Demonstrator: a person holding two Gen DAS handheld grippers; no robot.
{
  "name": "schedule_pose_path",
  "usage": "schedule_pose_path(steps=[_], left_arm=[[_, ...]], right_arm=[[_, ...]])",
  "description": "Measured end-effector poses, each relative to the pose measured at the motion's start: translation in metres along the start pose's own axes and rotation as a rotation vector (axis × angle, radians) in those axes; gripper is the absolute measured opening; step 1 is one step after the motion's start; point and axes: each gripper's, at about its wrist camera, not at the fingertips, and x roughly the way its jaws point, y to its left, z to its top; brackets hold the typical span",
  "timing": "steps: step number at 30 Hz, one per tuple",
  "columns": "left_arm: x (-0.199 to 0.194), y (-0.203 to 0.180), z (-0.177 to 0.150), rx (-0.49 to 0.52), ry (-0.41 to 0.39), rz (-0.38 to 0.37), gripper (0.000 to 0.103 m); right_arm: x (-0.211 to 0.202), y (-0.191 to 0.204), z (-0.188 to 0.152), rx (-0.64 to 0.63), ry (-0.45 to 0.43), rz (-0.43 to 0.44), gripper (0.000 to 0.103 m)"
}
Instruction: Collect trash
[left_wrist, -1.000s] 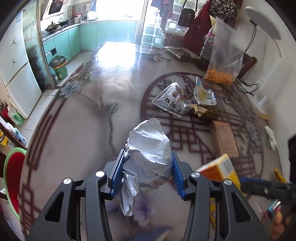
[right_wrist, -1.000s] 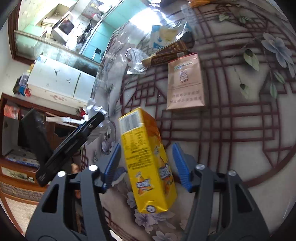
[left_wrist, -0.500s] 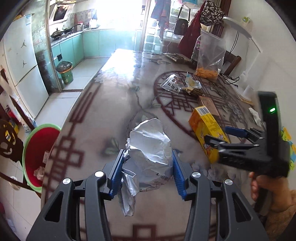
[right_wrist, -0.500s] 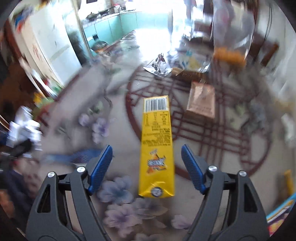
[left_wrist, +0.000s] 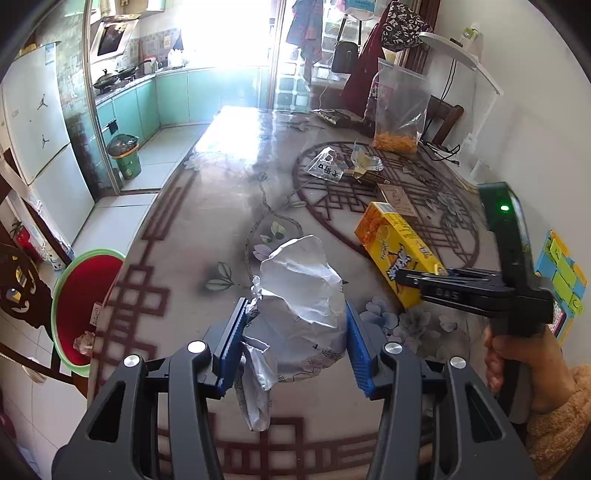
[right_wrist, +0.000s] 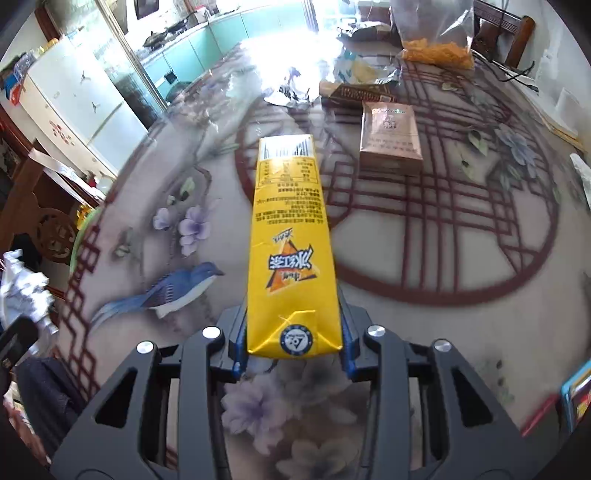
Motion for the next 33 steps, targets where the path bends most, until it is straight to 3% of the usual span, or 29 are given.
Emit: schedule_pose_path(steps=[13, 24, 33], left_arm=[[-0.01, 0.014, -0.004, -0.006, -0.021, -0.003, 0.047], [-0.018, 0.037, -0.004, -0.035, -0.033, 0.04, 0.047], [-0.028, 0.058, -0.002, -0.063, -0.054, 0.074, 0.047]], right_arm=[[-0.058, 0.024, -0.034, 0.16, -0.087, 0.184, 0.037], [-0.068, 0.074, -0.034, 0.068, -0.084, 0.269, 0.037], [-0.082, 0.097, -0.03, 0.018, -0.107, 0.288, 0.037]])
